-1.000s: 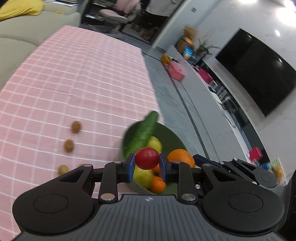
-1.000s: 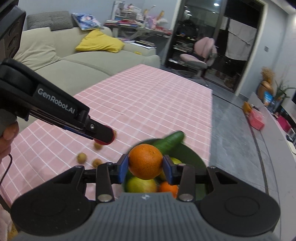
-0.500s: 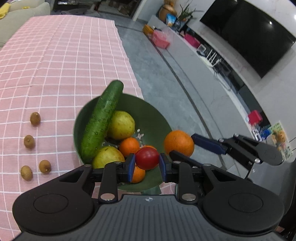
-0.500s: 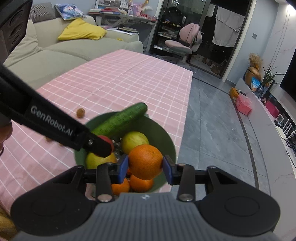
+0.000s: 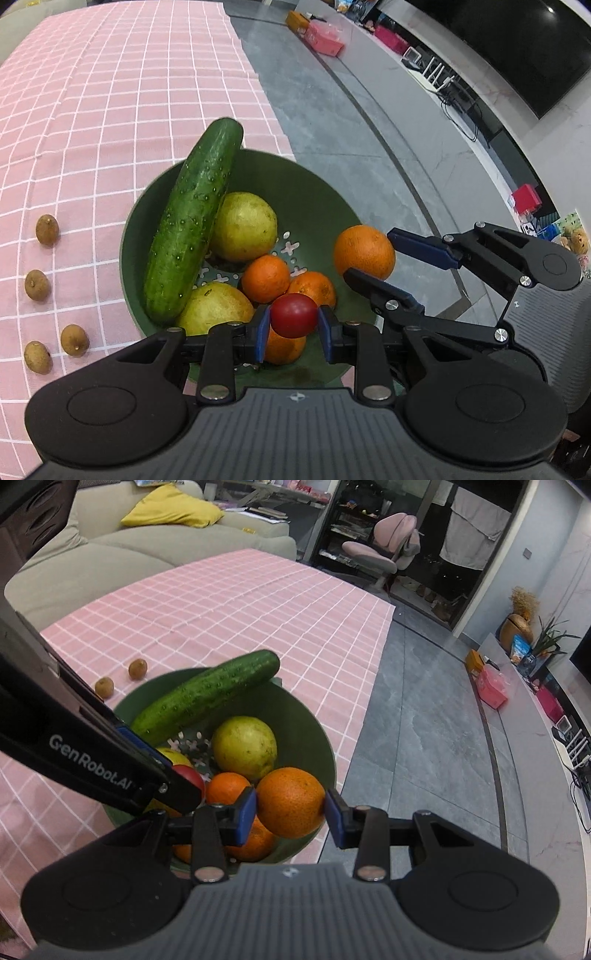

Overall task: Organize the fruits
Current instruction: 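Release the red fruit and the orange into the colander, opening both grippers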

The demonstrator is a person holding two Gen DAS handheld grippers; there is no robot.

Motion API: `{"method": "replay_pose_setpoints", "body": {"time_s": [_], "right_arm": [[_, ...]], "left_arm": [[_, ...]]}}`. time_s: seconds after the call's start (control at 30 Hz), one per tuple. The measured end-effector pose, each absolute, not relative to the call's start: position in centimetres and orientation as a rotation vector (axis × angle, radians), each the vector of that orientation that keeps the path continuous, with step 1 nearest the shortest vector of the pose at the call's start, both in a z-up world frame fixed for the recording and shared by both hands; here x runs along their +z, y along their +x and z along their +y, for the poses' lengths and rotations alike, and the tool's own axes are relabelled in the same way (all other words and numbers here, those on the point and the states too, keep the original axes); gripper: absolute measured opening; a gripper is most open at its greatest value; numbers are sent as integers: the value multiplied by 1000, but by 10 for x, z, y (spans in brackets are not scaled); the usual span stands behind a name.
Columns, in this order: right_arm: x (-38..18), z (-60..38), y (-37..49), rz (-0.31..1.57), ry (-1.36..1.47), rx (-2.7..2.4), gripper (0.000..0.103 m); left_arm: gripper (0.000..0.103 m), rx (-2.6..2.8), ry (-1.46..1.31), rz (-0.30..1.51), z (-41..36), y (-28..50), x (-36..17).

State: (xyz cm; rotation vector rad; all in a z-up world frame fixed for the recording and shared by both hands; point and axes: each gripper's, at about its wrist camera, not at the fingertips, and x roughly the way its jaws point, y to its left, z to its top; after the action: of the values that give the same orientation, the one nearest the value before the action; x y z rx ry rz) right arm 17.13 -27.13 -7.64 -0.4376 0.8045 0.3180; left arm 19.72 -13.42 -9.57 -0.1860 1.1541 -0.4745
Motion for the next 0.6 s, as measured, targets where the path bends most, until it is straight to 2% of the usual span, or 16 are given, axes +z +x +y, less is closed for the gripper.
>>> {"method": "replay_pose_setpoints", "body": {"time_s": [0.43, 0.6], "right_arm": [[-102, -268, 184, 869, -457, 342, 37], [-106, -265, 184, 873, -483, 344, 38]], "left_arm": [[32, -476, -167, 1213, -141, 204, -112], [36, -472, -181, 1233, -142, 205, -117]]}}
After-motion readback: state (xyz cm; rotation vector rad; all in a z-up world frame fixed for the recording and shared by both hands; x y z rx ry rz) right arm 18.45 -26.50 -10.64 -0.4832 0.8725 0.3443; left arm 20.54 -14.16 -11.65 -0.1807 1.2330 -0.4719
